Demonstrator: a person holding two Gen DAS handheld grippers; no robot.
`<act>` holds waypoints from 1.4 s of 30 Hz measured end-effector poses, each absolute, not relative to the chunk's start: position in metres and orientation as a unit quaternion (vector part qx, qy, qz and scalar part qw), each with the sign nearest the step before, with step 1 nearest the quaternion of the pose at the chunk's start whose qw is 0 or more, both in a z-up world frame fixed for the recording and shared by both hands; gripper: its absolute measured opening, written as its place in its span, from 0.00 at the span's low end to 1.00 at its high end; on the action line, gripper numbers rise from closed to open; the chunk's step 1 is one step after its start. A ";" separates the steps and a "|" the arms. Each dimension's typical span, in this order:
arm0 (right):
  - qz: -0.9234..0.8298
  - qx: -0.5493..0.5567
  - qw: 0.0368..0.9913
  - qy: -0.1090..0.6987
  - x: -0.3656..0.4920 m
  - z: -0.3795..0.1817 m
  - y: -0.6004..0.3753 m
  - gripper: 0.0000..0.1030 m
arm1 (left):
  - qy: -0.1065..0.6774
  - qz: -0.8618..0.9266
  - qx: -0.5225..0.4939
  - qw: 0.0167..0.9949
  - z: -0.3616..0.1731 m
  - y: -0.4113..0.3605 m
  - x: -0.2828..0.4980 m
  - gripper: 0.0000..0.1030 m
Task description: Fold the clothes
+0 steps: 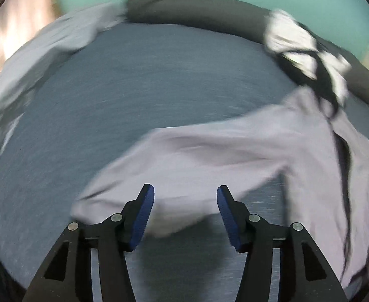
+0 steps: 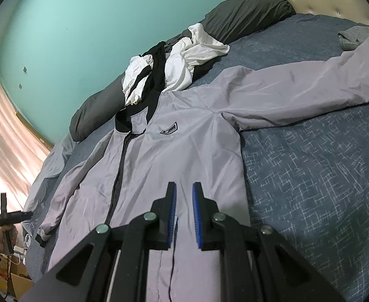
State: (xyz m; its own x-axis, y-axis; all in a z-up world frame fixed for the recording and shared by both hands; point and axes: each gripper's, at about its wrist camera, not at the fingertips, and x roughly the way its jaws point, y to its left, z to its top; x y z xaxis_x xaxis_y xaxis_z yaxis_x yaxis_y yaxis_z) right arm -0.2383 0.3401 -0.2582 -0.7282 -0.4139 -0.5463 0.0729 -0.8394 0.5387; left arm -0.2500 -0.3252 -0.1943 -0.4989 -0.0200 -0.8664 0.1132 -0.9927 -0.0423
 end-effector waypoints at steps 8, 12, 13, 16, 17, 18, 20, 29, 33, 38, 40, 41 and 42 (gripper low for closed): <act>-0.892 0.343 0.142 -0.257 -0.240 -0.259 0.344 0.12 | -0.038 -0.853 0.518 -0.060 -0.229 -0.204 -0.312 0.59; -0.889 0.346 0.145 -0.262 -0.242 -0.261 0.346 0.12 | -0.102 -0.851 0.510 -0.070 -0.236 -0.163 -0.338 0.59; -0.888 0.348 0.146 -0.265 -0.242 -0.262 0.346 0.12 | -0.117 -0.850 0.509 -0.067 -0.239 -0.156 -0.342 0.59; -0.884 0.351 0.152 -0.269 -0.243 -0.263 0.346 0.12 | -0.154 -0.852 0.497 -0.056 -0.244 -0.145 -0.354 0.59; -0.883 0.352 0.153 -0.269 -0.244 -0.264 0.345 0.12 | -0.165 -0.853 0.493 -0.048 -0.248 -0.143 -0.358 0.59; -0.883 0.353 0.155 -0.268 -0.244 -0.264 0.344 0.12 | -0.176 -0.852 0.491 -0.041 -0.251 -0.142 -0.361 0.59; -0.883 0.354 0.157 -0.265 -0.244 -0.264 0.342 0.12 | -0.194 -0.844 0.498 -0.037 -0.259 -0.139 -0.370 0.57; -0.881 0.358 0.162 -0.261 -0.243 -0.265 0.339 0.12 | -0.176 -0.855 0.487 -0.023 -0.257 -0.169 -0.392 0.02; -0.880 0.362 0.165 -0.258 -0.244 -0.267 0.337 0.12 | -0.130 -0.864 0.486 -0.002 -0.245 -0.198 -0.419 0.02; -0.880 0.367 0.165 -0.254 -0.245 -0.269 0.337 0.12 | -0.091 -0.865 0.493 0.030 -0.236 -0.233 -0.457 0.01; -0.879 0.368 0.165 -0.255 -0.246 -0.269 0.337 0.12 | -0.085 -0.862 0.498 0.041 -0.239 -0.243 -0.468 0.01; -0.878 0.369 0.165 -0.255 -0.246 -0.270 0.337 0.12 | -0.083 -0.860 0.501 0.045 -0.242 -0.247 -0.473 0.01; -0.878 0.370 0.165 -0.255 -0.246 -0.270 0.337 0.12 | -0.081 -0.859 0.503 0.050 -0.244 -0.250 -0.477 0.01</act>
State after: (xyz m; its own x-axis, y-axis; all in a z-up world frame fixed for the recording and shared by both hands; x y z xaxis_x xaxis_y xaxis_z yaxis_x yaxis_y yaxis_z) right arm -0.2464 0.3368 -0.2701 -0.6721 -0.4786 -0.5650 0.1017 -0.8155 0.5698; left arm -0.4769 -0.2502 -0.2439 -0.4882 -0.1672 -0.8566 0.0039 -0.9819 0.1894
